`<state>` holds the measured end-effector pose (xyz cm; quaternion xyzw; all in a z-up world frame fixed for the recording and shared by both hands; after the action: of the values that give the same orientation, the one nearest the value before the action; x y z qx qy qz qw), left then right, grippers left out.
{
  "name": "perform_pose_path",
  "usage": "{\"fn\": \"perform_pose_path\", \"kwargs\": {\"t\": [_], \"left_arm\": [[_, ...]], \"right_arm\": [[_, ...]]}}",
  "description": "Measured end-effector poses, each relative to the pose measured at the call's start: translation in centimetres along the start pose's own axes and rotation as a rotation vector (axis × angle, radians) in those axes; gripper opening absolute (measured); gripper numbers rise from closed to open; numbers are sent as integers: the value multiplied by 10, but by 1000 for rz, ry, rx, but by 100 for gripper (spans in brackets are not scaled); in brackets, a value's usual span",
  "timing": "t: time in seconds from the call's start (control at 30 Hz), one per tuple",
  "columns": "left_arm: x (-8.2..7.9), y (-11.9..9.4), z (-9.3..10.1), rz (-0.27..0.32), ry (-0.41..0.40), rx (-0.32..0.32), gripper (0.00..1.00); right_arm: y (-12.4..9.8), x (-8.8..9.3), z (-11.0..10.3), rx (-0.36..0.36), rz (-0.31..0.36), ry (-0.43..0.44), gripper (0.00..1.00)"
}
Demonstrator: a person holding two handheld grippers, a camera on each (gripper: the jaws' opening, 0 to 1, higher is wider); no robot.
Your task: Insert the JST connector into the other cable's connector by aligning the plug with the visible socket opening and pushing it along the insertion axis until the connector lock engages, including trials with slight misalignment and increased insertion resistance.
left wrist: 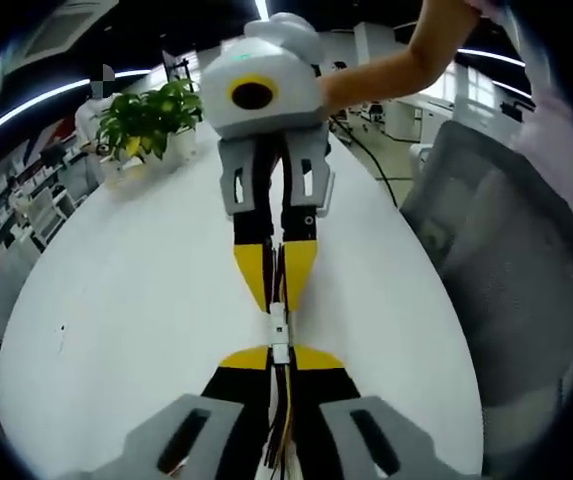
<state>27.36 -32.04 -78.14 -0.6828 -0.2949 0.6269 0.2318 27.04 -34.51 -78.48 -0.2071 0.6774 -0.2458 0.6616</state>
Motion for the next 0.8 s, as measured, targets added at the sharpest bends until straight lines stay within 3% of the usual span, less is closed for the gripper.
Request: {"fn": "perform_pose_path", "kwargs": {"t": [0.4, 0.8], "left_arm": [[-2, 1, 0, 9, -6, 1, 0], [-5, 2, 2, 18, 40, 14, 0]], "right_arm": [[-1, 2, 0, 1, -7, -14, 3], [-5, 3, -2, -10, -4, 1, 3]]}}
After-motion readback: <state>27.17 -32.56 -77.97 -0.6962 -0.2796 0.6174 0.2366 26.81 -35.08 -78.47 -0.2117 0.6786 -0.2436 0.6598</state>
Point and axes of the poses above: the point that each gripper's makers call its tool centre point, and the gripper's own axes: y roughly forward along the fingers, z roughly to its right, x roughly out of its underside, the point moved 1 cm from there along -y, roughly backward along the fingers, and after that the axes turned 3 degrees about x, right-handed, at the moved point
